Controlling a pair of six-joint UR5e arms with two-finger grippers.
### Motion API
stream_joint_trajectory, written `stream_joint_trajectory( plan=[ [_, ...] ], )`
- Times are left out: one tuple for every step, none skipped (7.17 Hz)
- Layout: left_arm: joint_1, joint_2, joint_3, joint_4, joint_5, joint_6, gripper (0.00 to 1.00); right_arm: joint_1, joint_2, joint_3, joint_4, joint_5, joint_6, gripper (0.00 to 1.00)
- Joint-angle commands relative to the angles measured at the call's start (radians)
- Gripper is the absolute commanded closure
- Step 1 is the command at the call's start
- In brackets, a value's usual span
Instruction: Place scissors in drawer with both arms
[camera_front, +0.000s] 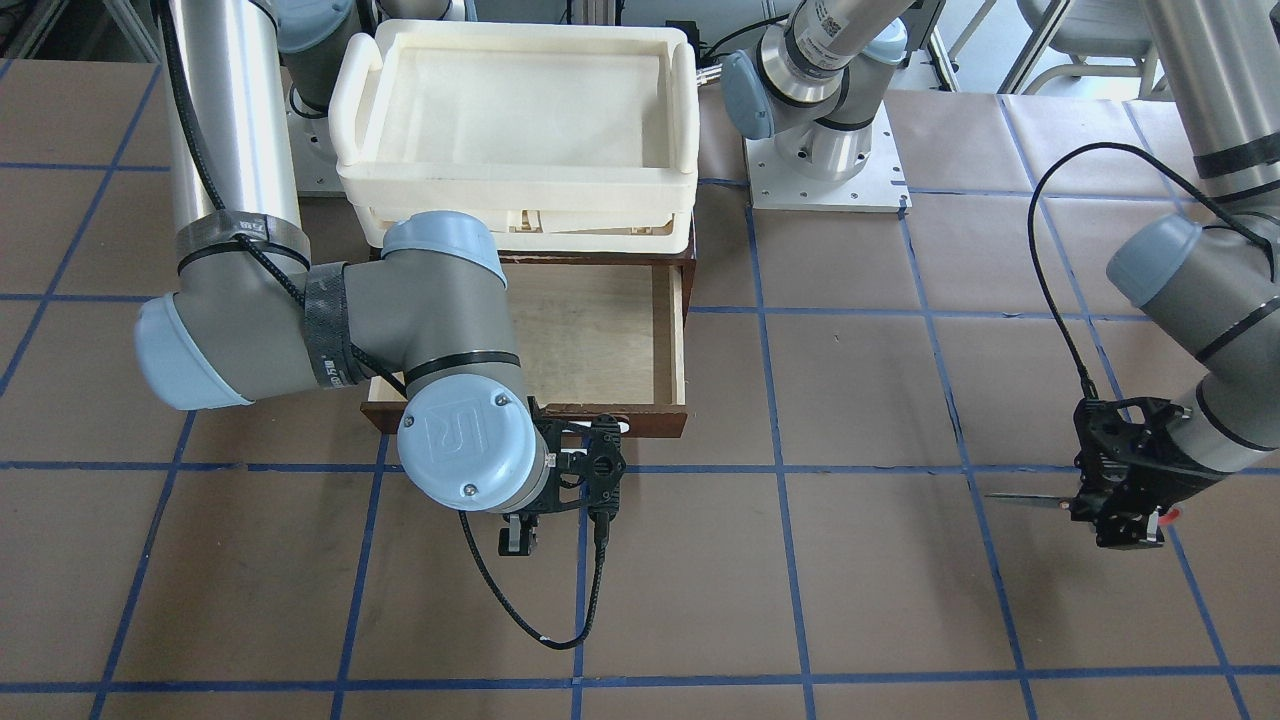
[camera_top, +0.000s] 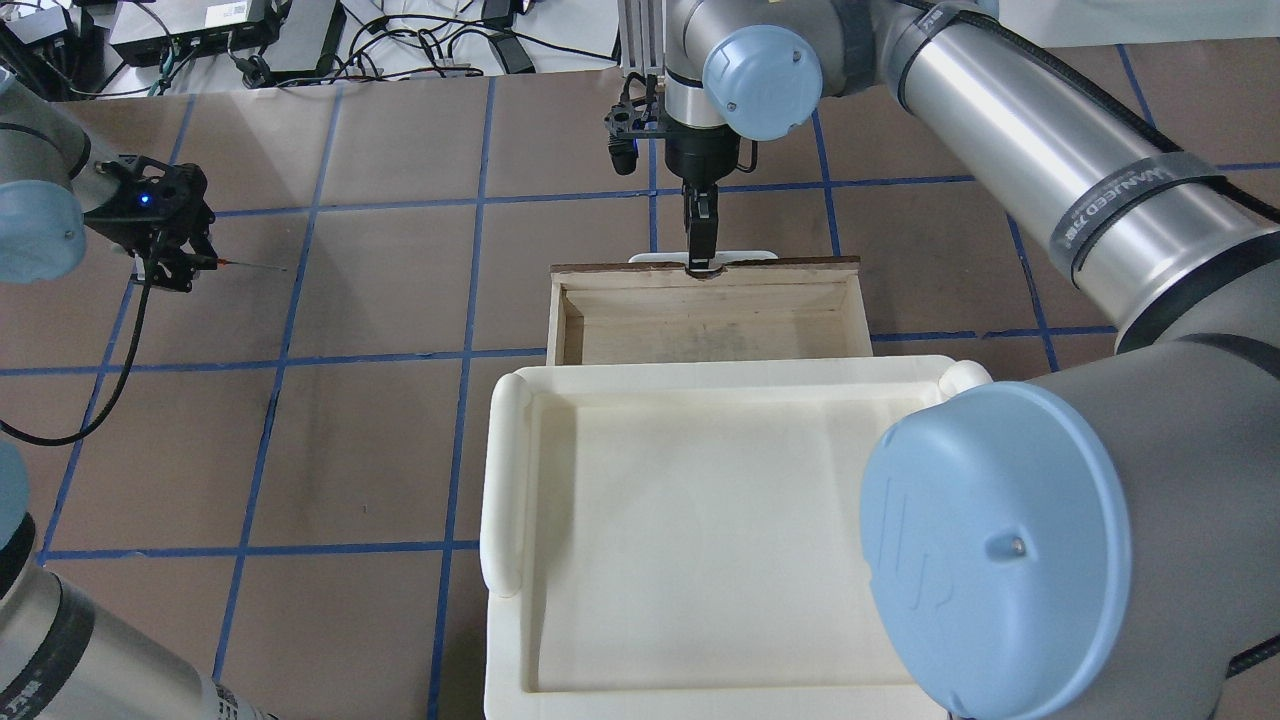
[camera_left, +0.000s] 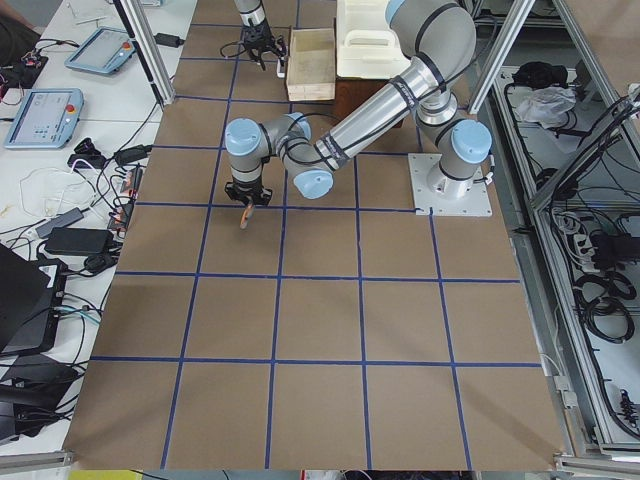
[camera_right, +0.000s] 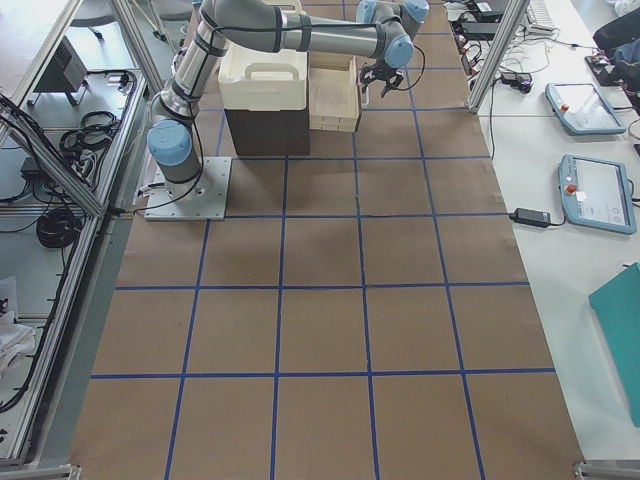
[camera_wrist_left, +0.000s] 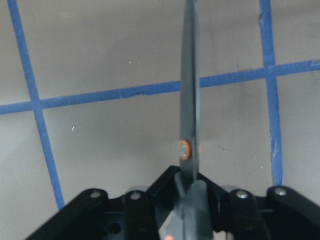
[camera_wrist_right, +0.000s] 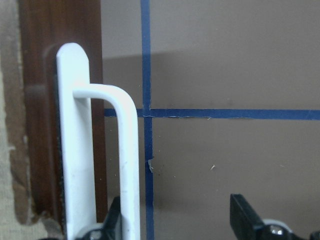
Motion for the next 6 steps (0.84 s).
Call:
stream_joint_trajectory(
  plan=[
    [0.001, -0.001, 0.000, 0.001, -0.001, 0.001, 0.84, 0.000, 0.015, -0.008, -0.045, -0.001, -0.025, 0.25],
    [0.001, -0.001, 0.002, 0.005, 0.003, 0.008, 0.84, 0.000, 0.015, -0.008, -0.062, -0.001, -0.059, 0.25],
    [0.004, -0.002, 0.017, 0.001, 0.003, 0.013, 0.84, 0.000, 0.015, -0.008, -0.066, -0.009, -0.062, 0.25],
    [-0.001, 0.001, 0.027, -0.011, 0.003, 0.005, 0.84, -0.002, 0.016, -0.009, -0.079, -0.023, -0.066, 0.25],
    [-0.008, 0.019, 0.029, -0.048, 0.003, -0.002, 0.84, -0.008, 0.015, -0.009, -0.080, -0.023, -0.066, 0.25],
    [-0.010, 0.050, 0.029, -0.091, 0.000, -0.007, 0.84, -0.014, 0.015, -0.009, -0.080, -0.021, -0.066, 0.25]
  ],
)
